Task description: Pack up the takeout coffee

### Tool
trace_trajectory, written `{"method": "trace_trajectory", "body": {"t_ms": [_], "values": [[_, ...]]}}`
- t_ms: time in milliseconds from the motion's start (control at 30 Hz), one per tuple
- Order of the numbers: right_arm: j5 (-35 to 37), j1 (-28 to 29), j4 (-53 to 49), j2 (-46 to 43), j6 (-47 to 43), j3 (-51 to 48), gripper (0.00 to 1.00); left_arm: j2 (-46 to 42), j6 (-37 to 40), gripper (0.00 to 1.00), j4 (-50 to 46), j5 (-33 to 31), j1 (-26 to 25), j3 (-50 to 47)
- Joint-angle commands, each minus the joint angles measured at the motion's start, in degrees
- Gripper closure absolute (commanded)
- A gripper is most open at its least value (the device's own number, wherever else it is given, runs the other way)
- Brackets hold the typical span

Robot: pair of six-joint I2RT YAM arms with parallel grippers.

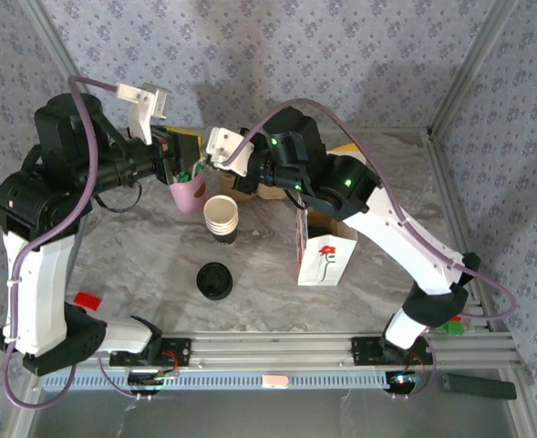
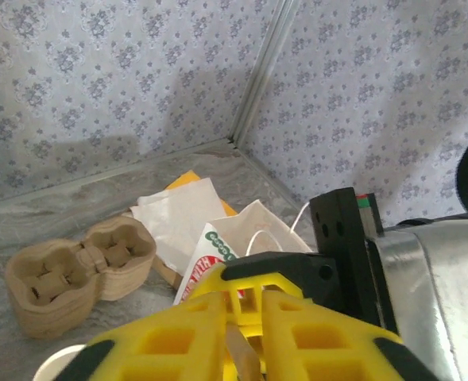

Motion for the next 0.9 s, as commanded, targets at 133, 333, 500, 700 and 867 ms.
{"method": "trace_trajectory", "body": {"t_ms": [133, 333, 500, 700, 867], "values": [[4.7, -0.4, -0.3, -5.8, 3.6, -3.4, 0.96, -3.4, -1.0, 0.33, 3.8, -10.3, 0.0, -0.8], [13.4, -4.0, -0.1, -13.6, 10.8, -9.3, 0.88, -10.1, -0.9, 0.27, 11.6, -15.7, 0.0, -8.4], [16.4, -10.4, -0.1, -20.5, 20.1, -16.7, 0.87, -9.8, -2.2, 0.27, 12.4, -12.3, 0.0, -11.0], [15.2, -18.8, 2.5, -24.7, 30.2, -25.1, 0.87, -9.1, -3.3, 0.27, 12.7, -10.3, 0.0, -13.4], [13.4, -21.8, 5.2, -24.4, 32.9, -28.3, 0.87, -9.3, -3.8, 0.27, 12.6, -10.2, 0.0, -15.0]]}}
